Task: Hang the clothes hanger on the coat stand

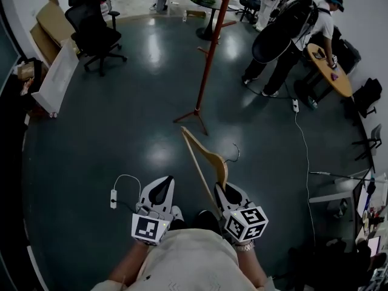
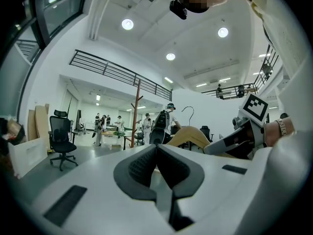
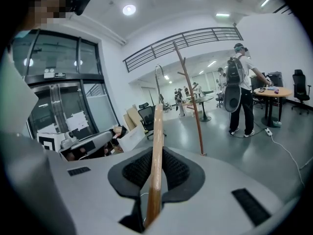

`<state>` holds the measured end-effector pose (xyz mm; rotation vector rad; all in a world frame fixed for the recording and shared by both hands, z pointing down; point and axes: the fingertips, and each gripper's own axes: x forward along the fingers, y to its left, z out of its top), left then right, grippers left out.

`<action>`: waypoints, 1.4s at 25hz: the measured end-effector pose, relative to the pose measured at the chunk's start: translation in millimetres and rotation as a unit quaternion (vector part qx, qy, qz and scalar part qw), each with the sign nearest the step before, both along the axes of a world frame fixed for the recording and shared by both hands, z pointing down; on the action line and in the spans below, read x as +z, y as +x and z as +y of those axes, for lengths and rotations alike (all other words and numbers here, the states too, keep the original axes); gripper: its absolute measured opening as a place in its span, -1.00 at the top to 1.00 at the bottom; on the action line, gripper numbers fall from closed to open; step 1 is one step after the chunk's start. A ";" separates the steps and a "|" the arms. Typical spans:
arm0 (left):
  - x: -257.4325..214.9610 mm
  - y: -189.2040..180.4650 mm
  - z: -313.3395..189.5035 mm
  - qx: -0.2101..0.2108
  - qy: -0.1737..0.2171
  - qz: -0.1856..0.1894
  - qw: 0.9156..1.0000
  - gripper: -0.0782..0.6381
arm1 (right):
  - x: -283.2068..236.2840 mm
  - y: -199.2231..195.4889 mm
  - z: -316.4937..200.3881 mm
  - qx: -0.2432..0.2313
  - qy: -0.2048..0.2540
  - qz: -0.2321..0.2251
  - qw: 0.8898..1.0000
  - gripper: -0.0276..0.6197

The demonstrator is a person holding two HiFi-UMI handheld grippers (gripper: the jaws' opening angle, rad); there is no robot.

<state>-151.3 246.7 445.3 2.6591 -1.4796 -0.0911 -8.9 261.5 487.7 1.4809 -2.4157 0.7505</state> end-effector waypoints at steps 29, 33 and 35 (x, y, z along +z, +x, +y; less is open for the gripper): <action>37.3 -21.6 -88.5 -0.074 -0.051 -0.056 0.994 0.74 | 29.3 -6.6 -120.4 -0.060 -0.021 0.001 0.998 0.70; 24.4 0.4 -130.3 -0.087 -0.033 -0.038 0.995 0.74 | 31.9 13.8 -156.2 -0.066 -0.016 0.010 0.998 0.70; 18.7 12.3 -150.3 -0.093 -0.025 -0.027 0.995 0.74 | 37.1 22.0 -174.7 -0.073 -0.015 0.021 0.997 0.70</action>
